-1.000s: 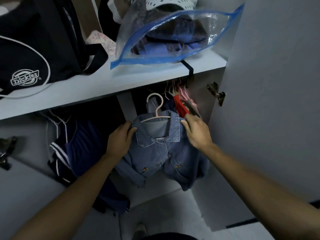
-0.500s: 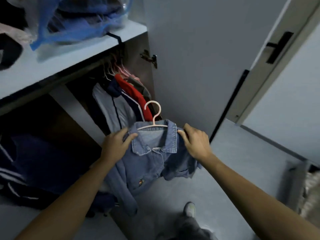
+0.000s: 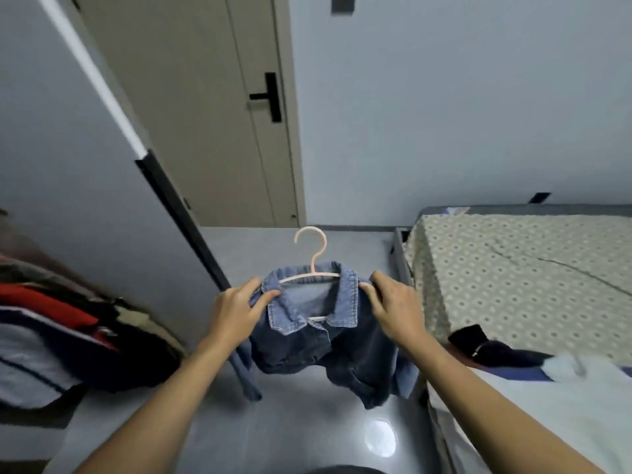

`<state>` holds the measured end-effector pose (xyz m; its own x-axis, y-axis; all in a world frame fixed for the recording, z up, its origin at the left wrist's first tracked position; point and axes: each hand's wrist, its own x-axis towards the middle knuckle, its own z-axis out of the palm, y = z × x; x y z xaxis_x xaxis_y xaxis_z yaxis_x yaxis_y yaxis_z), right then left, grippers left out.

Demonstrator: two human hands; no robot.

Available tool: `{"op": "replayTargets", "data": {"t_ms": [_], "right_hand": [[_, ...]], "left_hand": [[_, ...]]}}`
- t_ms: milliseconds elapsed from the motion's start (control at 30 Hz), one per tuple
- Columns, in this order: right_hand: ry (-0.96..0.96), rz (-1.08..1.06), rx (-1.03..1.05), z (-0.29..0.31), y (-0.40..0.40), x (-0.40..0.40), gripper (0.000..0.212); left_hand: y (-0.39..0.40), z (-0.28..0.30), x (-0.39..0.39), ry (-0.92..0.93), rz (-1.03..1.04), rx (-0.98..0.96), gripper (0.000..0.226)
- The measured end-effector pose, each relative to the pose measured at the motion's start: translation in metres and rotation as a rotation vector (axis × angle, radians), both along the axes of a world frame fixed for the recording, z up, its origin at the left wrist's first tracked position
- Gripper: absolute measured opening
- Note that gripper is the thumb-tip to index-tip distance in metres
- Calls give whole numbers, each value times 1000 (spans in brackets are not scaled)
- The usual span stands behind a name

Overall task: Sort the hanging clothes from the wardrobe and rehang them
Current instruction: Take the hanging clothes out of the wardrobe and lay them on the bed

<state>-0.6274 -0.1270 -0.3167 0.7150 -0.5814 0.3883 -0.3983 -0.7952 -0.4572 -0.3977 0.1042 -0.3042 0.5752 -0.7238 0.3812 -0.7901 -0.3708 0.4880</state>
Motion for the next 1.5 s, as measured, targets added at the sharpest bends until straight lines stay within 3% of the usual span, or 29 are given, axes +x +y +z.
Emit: {"op": "replayTargets", "data": {"t_ms": [400, 667, 900, 1267, 1500], "right_hand": [[11, -652, 94, 0, -82, -205, 37], [9, -1101, 85, -7, -51, -277, 32], [-8, -1418, 74, -1, 1, -304, 36], [22, -1703, 1, -2, -6, -414, 40], [-28, -1722, 190, -55, -73, -534, 30]], "left_hand": [[-260, 2, -114, -28, -538, 108, 58], [-387, -10, -196, -42, -1067, 52, 65], [-434, -4, -274, -47, -1416, 13, 58], [-482, -7, -434, -6, -1603, 19, 48], [-548, -43, -563, -131, -1601, 127, 39]]}}
